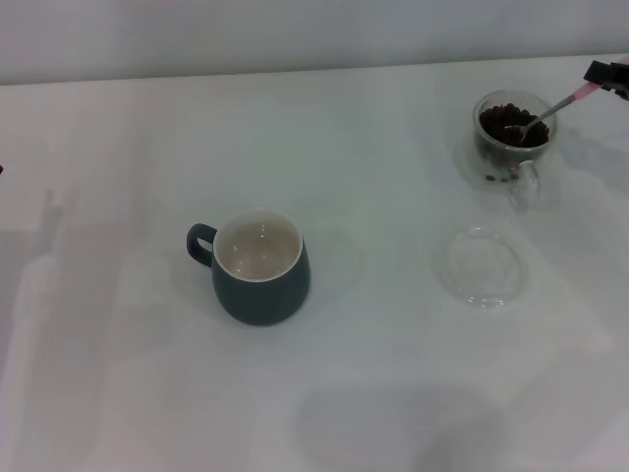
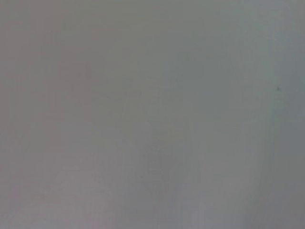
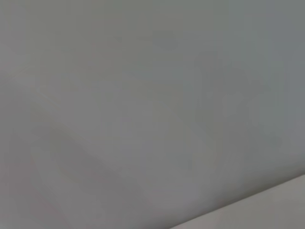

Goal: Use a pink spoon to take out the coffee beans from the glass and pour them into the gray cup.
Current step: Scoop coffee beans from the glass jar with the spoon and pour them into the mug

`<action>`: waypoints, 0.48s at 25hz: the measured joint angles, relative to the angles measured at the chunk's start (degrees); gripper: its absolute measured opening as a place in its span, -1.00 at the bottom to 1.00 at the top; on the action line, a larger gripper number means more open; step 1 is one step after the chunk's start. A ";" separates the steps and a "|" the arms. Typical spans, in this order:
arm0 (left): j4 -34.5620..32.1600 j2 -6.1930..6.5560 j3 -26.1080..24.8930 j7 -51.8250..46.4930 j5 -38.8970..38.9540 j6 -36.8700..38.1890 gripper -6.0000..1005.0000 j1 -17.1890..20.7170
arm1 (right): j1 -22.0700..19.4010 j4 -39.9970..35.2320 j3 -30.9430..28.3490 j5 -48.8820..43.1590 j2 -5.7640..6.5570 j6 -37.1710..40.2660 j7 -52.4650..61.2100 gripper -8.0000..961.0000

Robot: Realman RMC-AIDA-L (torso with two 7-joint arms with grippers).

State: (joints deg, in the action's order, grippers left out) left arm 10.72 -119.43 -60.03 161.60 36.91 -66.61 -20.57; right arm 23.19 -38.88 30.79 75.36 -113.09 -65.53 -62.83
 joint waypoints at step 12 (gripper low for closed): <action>0.00 0.07 0.00 0.20 0.00 -0.22 0.60 -0.06 | -0.23 0.39 0.05 -0.20 -0.07 1.57 8.07 -0.67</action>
State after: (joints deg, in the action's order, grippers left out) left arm 10.72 -119.35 -60.03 161.80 36.91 -66.84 -20.62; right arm 22.96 -38.49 30.85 75.15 -113.16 -63.96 -54.75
